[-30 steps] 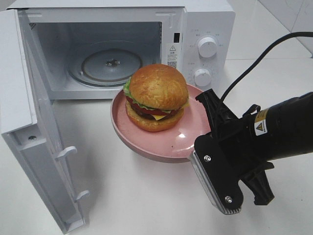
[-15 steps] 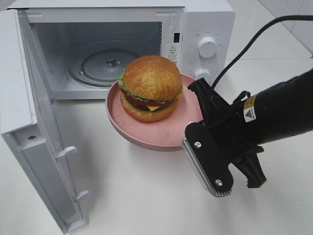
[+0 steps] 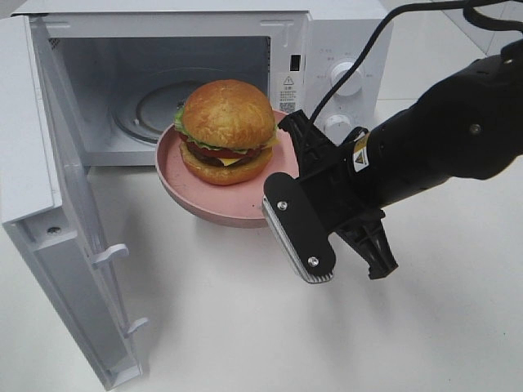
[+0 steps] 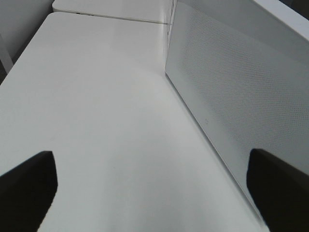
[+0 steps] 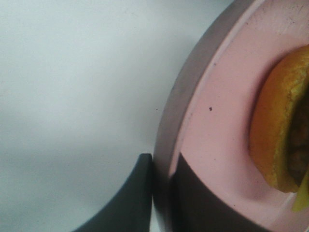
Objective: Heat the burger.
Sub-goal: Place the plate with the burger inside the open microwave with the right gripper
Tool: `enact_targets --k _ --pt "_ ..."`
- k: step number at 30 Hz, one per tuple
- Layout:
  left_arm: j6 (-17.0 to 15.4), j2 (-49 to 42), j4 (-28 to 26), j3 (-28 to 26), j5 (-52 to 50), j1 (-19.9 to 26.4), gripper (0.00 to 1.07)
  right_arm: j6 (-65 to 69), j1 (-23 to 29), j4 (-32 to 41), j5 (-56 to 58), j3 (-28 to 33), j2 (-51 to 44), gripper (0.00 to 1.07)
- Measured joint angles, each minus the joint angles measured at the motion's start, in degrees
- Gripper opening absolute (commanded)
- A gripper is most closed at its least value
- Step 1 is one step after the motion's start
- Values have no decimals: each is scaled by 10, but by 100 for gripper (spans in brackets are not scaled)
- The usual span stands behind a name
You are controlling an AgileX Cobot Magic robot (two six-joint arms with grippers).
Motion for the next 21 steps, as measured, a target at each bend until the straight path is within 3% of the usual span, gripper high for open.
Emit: enact_targets --k 21 --pt "0 0 0 0 0 0 100 25 11 0 22 -113 95 0"
